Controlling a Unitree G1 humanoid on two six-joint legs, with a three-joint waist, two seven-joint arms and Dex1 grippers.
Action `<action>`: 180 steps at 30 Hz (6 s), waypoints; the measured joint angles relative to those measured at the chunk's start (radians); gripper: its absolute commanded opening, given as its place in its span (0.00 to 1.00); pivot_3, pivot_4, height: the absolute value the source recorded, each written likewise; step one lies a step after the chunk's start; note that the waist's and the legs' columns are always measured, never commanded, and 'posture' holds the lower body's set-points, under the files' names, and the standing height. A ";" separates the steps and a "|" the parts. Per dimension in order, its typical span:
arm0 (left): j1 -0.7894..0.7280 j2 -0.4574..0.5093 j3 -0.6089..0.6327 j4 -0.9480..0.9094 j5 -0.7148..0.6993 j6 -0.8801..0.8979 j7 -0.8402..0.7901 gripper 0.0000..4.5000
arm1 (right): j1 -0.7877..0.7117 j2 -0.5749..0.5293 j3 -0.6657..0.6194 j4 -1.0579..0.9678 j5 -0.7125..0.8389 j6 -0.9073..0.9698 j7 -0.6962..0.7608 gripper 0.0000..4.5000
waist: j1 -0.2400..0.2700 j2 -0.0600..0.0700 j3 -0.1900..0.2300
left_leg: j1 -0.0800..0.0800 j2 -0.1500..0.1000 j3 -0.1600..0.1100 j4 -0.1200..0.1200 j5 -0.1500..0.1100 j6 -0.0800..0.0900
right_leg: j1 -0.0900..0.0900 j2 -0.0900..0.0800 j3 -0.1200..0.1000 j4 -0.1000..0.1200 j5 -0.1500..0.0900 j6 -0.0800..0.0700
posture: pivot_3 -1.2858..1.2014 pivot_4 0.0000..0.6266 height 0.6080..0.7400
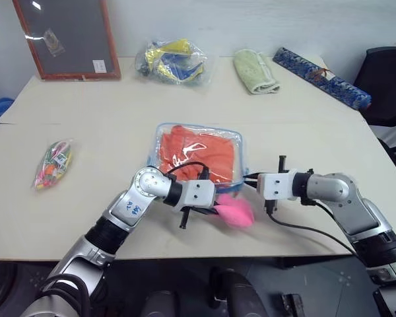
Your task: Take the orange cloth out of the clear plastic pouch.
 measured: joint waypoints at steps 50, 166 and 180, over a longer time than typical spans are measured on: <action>0.436 0.485 0.634 -0.069 -0.357 0.373 0.015 0.52 | 0.239 -0.227 -0.137 -0.036 0.285 -0.174 0.139 0.52 | -0.020 0.002 0.001 | 0.004 0.004 0.000 -0.001 -0.002 -0.003 | -0.002 -0.001 -0.004 0.002 -0.003 -0.004 | 0.52 0.24 1.00; 0.009 0.068 0.229 -0.177 -0.271 0.364 0.109 0.00 | 0.236 0.113 0.090 -0.427 -0.043 0.563 -0.328 0.68 | -0.006 0.000 0.001 | 0.001 0.001 0.000 0.000 -0.001 -0.003 | 0.000 0.001 0.000 0.002 -0.002 -0.002 | 0.52 0.24 1.00; 0.003 0.049 0.229 -0.140 -0.242 0.345 0.113 0.00 | 0.133 0.235 0.126 -0.232 -0.117 0.476 -0.363 0.22 | -0.018 -0.002 0.000 | 0.003 0.000 0.000 0.000 0.000 -0.003 | 0.001 -0.001 0.001 0.003 -0.002 -0.002 | 0.52 0.24 1.00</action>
